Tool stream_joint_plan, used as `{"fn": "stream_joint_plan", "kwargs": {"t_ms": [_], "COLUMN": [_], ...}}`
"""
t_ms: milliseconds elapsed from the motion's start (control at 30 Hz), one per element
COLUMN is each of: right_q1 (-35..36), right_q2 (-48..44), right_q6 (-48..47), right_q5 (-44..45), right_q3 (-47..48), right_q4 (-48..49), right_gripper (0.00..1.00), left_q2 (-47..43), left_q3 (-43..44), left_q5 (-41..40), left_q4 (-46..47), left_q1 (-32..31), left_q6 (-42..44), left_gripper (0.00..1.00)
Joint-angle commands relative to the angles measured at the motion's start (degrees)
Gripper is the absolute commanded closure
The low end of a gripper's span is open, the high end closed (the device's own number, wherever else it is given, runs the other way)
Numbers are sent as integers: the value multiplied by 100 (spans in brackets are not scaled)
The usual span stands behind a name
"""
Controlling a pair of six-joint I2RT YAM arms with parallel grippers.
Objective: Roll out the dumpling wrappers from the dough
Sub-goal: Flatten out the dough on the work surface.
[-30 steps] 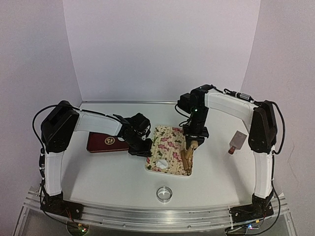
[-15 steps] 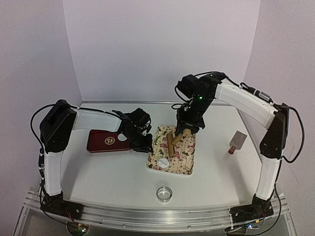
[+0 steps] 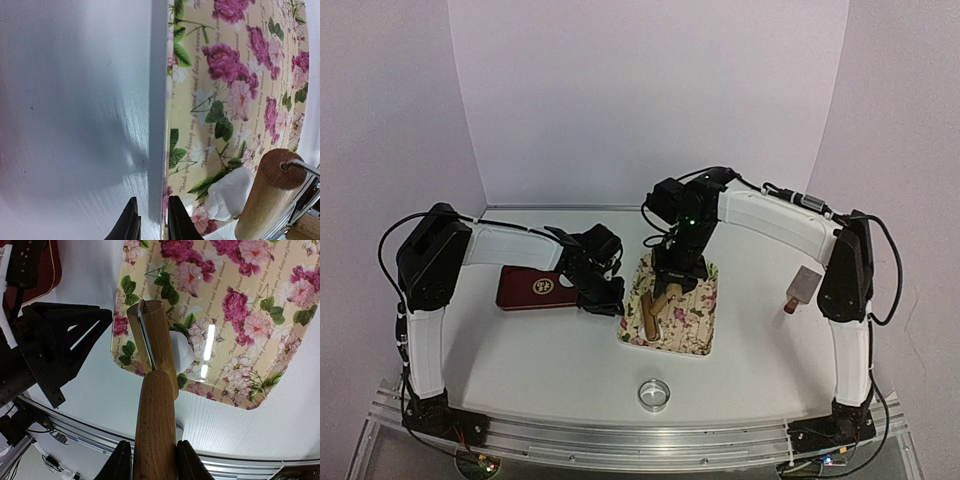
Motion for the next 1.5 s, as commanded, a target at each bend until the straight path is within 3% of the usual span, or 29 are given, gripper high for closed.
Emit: {"fn": "stream_joint_plan", "kwargs": {"t_ms": [0,367,1133,1467], "right_q1": [12,13,80,88], "right_q2": [21,225,1120,1438], "right_q6": [38,23,-224,-324], "right_q5": [149,164,601,994], "right_q3": [71,-195,-260,-409], "right_q4": [110,219,240,105], "right_gripper": [100,100,100,100], "left_q2": [-99,33,142,-150], "left_q3": [0,-78,-213,-176], "left_q5": [5,46,262,-60], "left_q4": [27,66,276,215], "left_q1": [14,10,-34,-47], "left_q6": [-33,-6,44,-59], "left_gripper": [85,100,100,100]}}
